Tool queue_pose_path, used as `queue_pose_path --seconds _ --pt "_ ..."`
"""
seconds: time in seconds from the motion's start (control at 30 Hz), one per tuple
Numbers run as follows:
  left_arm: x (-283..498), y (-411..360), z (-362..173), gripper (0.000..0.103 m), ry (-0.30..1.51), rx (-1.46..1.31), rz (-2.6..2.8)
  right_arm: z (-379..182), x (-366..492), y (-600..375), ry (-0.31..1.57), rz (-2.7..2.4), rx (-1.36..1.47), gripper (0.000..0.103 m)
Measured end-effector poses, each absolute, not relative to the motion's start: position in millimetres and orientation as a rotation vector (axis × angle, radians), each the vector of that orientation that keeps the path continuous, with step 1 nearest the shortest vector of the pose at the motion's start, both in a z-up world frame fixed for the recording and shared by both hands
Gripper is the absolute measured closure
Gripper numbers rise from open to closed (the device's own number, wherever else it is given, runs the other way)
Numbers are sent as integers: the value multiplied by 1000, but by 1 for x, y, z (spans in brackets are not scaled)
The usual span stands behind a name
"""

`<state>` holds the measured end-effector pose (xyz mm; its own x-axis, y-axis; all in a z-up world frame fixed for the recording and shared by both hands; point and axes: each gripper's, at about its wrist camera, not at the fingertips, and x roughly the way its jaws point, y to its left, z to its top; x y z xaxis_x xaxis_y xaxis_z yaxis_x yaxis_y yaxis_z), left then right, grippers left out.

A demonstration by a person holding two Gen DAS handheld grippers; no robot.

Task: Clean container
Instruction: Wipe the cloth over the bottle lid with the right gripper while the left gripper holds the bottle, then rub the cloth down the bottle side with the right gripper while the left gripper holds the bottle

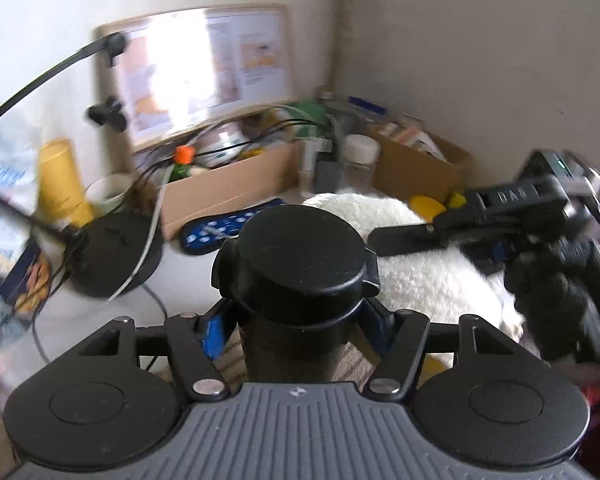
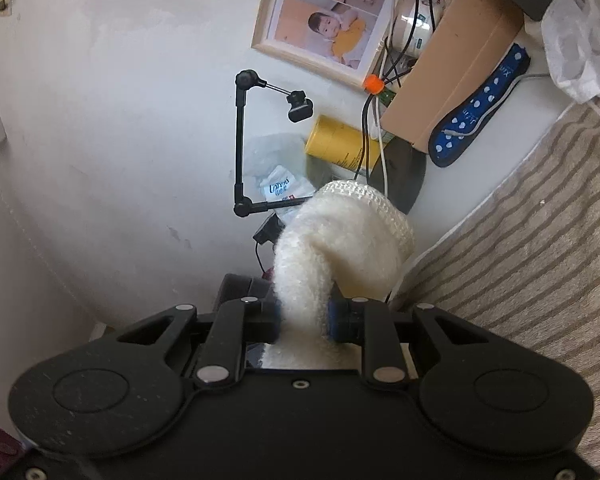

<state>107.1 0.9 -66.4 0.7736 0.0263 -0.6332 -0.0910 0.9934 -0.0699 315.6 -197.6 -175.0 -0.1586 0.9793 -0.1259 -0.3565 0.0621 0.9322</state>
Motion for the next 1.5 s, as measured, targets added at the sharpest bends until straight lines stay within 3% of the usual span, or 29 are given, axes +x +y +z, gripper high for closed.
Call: queue_pose_path --seconds 0.23,0.33,0.47,0.77,0.87,0.97,1.5 --pt "119 27 -66 38 700 54 -273 -170 317 -210 1085 1408 802 83" --pt "124 26 -65 37 721 36 -221 -168 317 -211 1075 1404 807 83" --pt "116 15 -66 28 740 -2 -151 -169 316 -210 1074 1400 809 83" --pt "102 5 -65 28 675 -152 49 -170 313 -197 1095 1444 802 83" --pt "97 7 -64 28 648 -161 67 -167 312 -192 1098 1470 777 83" --pt "92 12 -63 38 638 -153 68 -161 308 -188 1092 1506 733 83" --pt "74 8 -67 39 608 -43 -20 -77 296 -190 817 1672 713 83"
